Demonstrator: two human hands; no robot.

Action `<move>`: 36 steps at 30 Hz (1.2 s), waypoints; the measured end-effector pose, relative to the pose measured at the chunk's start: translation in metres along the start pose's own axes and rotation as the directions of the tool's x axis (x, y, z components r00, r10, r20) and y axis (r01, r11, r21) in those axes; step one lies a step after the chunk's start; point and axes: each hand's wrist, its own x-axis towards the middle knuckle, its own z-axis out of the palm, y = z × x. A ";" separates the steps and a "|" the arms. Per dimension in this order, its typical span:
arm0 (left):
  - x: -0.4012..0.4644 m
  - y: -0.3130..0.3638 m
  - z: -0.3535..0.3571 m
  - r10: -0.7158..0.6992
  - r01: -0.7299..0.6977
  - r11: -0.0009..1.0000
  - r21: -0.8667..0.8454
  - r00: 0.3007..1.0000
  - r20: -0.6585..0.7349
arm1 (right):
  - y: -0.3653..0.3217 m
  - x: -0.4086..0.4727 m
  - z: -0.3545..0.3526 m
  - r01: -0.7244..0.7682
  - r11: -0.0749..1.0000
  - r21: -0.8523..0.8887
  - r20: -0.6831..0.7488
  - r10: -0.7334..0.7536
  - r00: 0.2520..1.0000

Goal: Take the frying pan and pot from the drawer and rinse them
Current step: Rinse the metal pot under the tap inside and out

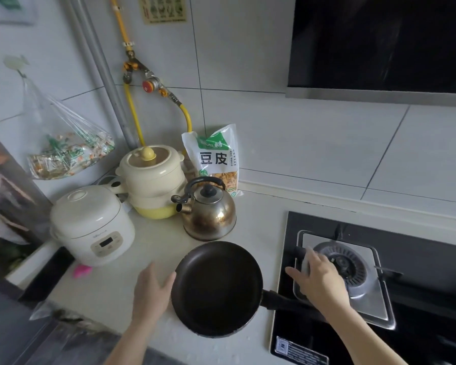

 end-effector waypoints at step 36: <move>-0.524 0.477 0.217 0.886 -0.898 0.441 0.007 0.436 0.159 | 0.457 -0.494 -0.402 -0.833 0.465 0.298 -0.773 0.630 0.076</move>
